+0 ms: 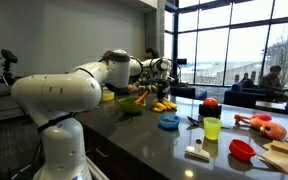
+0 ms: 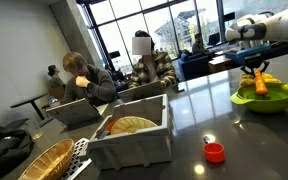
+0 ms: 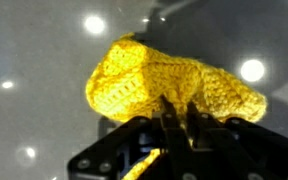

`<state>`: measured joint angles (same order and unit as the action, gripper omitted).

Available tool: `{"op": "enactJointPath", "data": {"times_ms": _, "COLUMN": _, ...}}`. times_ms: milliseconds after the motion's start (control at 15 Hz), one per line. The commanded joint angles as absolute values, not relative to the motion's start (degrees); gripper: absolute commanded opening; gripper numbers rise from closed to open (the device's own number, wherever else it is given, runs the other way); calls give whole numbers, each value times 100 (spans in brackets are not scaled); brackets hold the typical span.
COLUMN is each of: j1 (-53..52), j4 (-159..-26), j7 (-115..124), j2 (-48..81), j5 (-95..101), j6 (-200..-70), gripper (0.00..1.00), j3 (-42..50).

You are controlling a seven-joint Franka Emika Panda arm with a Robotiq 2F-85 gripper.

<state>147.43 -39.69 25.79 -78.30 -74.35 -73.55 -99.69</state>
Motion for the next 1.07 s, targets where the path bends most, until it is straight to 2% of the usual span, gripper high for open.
{"op": "enactJointPath", "data": {"times_ms": 0, "j1": 14752, "j4": -3902, "j7": 2408, "j2": -7956, "j5": -7393, "j6": -7157, "gripper": 3, "j3": -9936}}
{"op": "enactJointPath", "data": {"times_ms": 467, "j1": 15074, "j4": -3870, "j7": 2551, "j2": -8376, "j5": -7317, "j6": -6900, "gripper": 3, "j3": -9946}}
{"op": "enactJointPath", "data": {"times_ms": 533, "j1": 14886, "j4": -4302, "j7": 2462, "j2": -8409, "j5": -7300, "j6": -6895, "gripper": 3, "j3": -9875}}
{"op": "enactJointPath", "data": {"times_ms": 1000, "j1": 14948, "j4": -5129, "j7": 2591, "j2": -8571, "j5": -7261, "j6": -6644, "gripper": 3, "j3": -9799}}
